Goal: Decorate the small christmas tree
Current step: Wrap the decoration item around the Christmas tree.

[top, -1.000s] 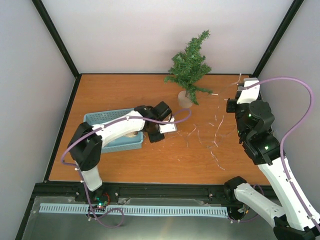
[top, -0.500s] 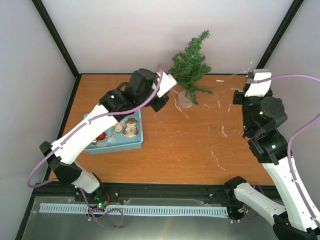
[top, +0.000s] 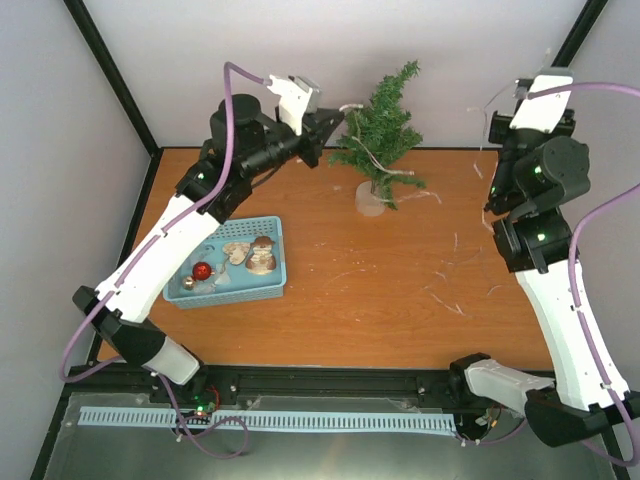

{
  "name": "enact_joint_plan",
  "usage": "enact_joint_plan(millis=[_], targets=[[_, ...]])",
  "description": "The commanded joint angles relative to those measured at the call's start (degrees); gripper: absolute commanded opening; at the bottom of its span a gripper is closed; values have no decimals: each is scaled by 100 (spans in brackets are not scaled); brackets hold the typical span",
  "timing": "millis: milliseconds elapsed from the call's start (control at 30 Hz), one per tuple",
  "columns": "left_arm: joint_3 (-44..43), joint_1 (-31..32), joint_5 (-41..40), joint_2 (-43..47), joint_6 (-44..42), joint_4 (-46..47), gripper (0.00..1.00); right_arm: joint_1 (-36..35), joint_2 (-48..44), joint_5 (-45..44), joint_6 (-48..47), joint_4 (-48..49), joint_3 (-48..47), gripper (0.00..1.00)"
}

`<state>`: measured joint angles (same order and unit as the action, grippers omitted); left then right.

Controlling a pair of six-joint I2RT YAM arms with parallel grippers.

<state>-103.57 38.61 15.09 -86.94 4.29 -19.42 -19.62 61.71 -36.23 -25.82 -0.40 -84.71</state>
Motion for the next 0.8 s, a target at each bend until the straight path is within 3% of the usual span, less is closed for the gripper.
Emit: enact_joint_plan(millis=[0,300,467,633,767], targets=[[-409,-217,632,-326,636,1410,1,360,268,128,-224,574,-733,3],[-1540,-644,1282,-1620,1641,2614,1,1082,1068,599,-242,1102,-1735,3],[-2185,-693,1543,-2294,1732,3242,1,1528,1501,760,-119,1276,-2282,3],[-2609,-716,1711,-2796,1967,3883,1,2070,1975,843,377,891,-2929,3],[-2860,-723,1830,-3109,2182,4068,1,2155,1902,929,905,177,-2671,3]])
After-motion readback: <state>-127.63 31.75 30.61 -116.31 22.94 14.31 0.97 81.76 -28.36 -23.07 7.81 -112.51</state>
